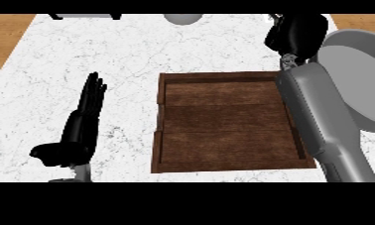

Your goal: Pick the eggplant from the tray and place it in the pot

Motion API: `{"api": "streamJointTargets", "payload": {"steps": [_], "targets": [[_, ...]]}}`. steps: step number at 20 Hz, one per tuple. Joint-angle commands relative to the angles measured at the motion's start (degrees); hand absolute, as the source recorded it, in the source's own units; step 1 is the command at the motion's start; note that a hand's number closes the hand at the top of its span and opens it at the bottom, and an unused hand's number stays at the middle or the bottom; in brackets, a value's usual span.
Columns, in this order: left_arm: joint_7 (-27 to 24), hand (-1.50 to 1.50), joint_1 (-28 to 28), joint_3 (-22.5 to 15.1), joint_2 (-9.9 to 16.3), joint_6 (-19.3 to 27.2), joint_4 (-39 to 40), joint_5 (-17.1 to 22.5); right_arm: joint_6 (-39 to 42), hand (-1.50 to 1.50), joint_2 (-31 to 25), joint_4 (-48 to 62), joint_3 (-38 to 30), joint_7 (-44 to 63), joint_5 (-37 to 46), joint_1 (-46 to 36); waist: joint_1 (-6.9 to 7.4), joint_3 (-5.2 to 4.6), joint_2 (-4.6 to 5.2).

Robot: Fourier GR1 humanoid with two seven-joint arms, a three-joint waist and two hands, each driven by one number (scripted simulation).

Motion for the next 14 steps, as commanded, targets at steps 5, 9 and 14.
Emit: {"api": "streamJointTargets", "payload": {"steps": [5, 9, 14], "targets": [[0.7, 0.0, 0.7, -1.4, -1.4, 0.7, -0.9, -1.4, 0.9, 1.5, -8.2, -3.3, -6.7, -2.8, -2.6, 5.0, 0.1, 0.03, 0.08], [1.9, 0.0, -2.4, 2.0, 0.7, -1.0, 0.1, 0.3, -0.8, 1.5, -9.5, -0.6, -8.8, -4.7, -3.2, 6.4, 0.22, 0.02, 0.13], [-1.3, 0.0, -3.8, -0.2, -2.6, 1.0, 4.9, -2.0, -3.2, 1.5, -18.5, 5.7, -16.3, -15.4, -10.5, 7.8, -0.01, 0.04, 0.3]]}}
